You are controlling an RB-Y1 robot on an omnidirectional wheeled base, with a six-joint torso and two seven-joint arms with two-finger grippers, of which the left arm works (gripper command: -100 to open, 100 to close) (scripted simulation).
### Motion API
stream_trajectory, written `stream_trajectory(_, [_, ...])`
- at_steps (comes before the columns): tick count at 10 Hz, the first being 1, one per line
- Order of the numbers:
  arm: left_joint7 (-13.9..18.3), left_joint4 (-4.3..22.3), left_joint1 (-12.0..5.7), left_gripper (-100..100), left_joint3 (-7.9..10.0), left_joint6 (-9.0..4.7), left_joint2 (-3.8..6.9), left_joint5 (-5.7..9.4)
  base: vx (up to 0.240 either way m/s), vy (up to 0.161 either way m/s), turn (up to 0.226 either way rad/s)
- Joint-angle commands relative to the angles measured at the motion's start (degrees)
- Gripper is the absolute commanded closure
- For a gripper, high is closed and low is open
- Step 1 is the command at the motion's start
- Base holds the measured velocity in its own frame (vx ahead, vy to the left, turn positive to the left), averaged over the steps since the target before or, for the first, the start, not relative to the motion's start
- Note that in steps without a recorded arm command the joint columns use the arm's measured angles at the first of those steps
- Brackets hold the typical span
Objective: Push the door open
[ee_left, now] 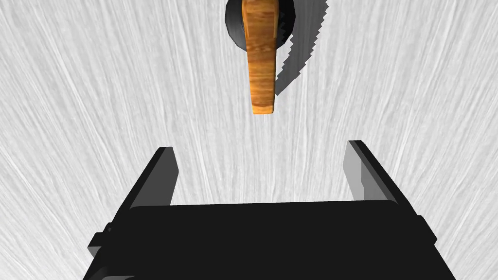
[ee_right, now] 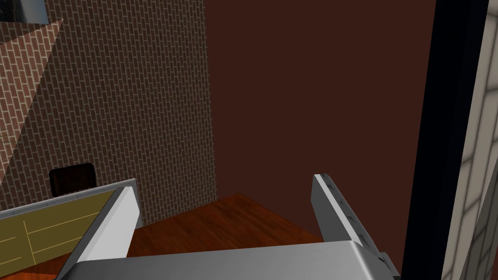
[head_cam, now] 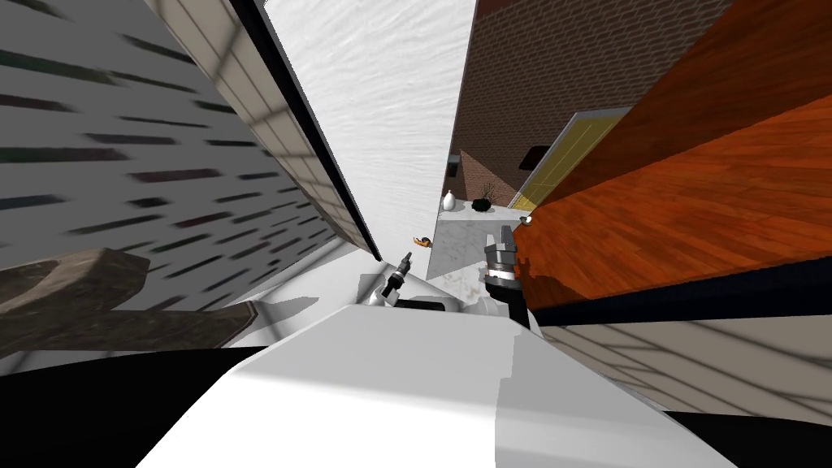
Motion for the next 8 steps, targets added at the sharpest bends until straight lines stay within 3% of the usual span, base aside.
stream_trajectory(1, [-0.16, 0.23, -0.14, -100, 0.17, -0.03, 0.34, 0.08, 0.157, -0.067, -0.021])
stream_trajectory(5, [-0.53, 0.66, -0.27, -100, 0.66, -0.13, 0.51, 0.29, 0.171, -0.07, -0.025])
stream_trajectory(8, [-0.86, 1.04, -0.38, -100, 1.1, -0.21, -0.49, 0.49, 0.192, -0.072, -0.028])
